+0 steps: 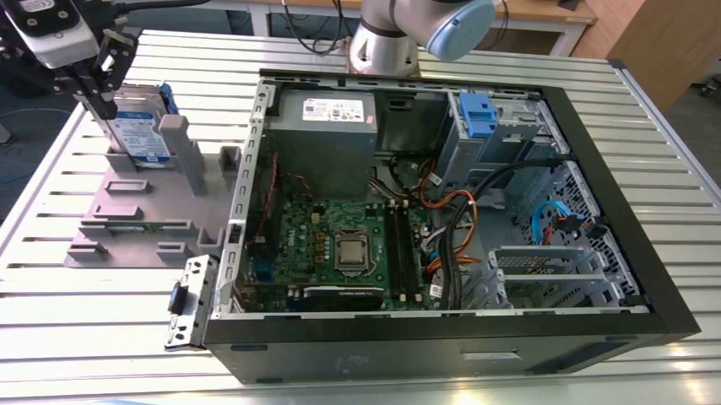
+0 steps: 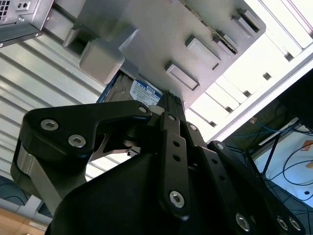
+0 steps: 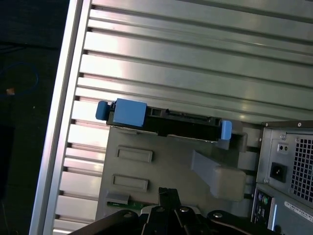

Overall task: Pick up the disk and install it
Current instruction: 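Pick up the disk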

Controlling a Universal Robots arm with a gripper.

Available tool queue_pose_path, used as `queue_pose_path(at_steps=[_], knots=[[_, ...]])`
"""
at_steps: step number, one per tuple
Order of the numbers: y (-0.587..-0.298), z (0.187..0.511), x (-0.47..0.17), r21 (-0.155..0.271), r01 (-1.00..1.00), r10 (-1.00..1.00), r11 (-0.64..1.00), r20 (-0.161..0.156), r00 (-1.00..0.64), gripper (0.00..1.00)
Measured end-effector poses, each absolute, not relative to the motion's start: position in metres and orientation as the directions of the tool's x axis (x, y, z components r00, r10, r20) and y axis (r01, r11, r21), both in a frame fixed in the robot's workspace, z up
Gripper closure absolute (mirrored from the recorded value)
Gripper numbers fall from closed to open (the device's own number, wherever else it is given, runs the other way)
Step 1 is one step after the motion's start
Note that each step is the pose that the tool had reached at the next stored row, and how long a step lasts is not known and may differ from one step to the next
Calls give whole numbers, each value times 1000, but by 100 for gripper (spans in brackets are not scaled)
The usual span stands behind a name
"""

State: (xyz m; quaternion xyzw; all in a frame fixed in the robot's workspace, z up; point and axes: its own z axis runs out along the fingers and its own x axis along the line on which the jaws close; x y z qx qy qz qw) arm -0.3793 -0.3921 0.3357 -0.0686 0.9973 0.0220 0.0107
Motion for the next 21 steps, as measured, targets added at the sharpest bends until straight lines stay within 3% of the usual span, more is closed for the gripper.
queue_pose_path(at_steps=[21], knots=[[-392, 336, -379, 40, -165, -164, 985, -24, -986, 89]])
